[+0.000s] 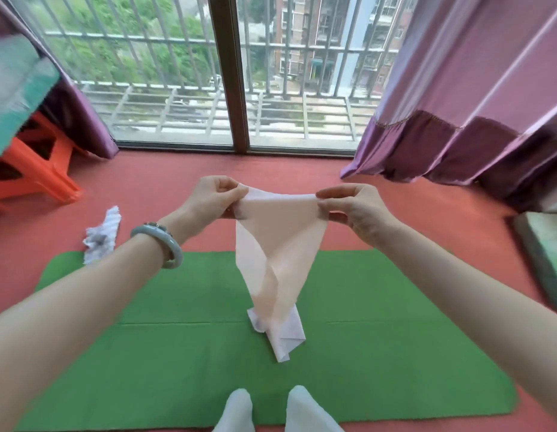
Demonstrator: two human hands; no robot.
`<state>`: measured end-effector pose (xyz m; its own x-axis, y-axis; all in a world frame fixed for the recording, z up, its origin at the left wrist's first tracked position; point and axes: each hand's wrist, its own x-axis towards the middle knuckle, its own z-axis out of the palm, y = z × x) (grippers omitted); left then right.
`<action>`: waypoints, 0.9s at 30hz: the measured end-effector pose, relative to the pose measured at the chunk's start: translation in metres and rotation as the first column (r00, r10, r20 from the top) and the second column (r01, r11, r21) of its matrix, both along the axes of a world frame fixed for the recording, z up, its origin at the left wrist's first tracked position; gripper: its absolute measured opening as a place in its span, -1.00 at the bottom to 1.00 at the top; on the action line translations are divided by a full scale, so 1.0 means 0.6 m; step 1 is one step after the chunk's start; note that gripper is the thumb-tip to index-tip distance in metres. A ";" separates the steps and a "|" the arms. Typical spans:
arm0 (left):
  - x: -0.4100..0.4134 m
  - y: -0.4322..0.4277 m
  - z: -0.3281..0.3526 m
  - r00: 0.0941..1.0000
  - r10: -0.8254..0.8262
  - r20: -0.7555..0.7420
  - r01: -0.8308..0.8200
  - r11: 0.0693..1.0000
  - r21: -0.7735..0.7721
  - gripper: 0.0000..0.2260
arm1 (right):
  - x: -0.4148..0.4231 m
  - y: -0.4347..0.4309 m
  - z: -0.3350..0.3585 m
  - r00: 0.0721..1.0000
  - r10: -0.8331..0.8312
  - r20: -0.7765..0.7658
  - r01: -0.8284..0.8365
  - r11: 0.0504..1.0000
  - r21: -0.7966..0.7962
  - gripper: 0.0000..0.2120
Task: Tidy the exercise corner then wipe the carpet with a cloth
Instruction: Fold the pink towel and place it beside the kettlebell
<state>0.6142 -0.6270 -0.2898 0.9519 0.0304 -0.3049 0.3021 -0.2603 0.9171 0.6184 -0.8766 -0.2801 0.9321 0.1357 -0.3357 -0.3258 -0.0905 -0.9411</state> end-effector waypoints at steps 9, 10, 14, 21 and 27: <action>-0.068 -0.025 0.445 0.998 -0.037 0.057 0.038 0.999 -0.005 -0.91 | -0.051 -0.015 0.473 0.968 -0.137 -0.210 0.172 0.972 0.159 -0.83; -0.075 -0.030 0.479 0.996 -0.036 0.076 0.037 0.999 -0.003 -0.91 | -0.056 -0.021 0.508 0.944 -0.147 -0.296 0.206 0.962 0.179 -0.86; -0.091 -0.048 0.591 0.979 -0.045 0.201 0.040 0.999 0.025 -0.90 | -0.075 -0.040 0.611 0.889 -0.120 -0.442 0.232 0.950 0.209 -0.81; -0.090 -0.052 0.679 0.978 -0.165 0.129 0.188 0.962 -0.198 -0.52 | -0.068 -0.033 0.720 0.975 -0.038 -0.218 0.083 0.976 0.201 -0.84; -0.091 -0.038 0.681 0.956 -0.276 0.097 0.264 0.957 0.118 -0.38 | -0.067 -0.031 0.726 0.977 0.171 -0.131 -0.182 0.980 -0.081 -0.63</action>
<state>0.5599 -0.6498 0.1190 0.9565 -0.2068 -0.2056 0.1053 -0.4125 0.9048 0.5785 -0.8949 0.1558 0.8470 0.2575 -0.4650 -0.4096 -0.2413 -0.8798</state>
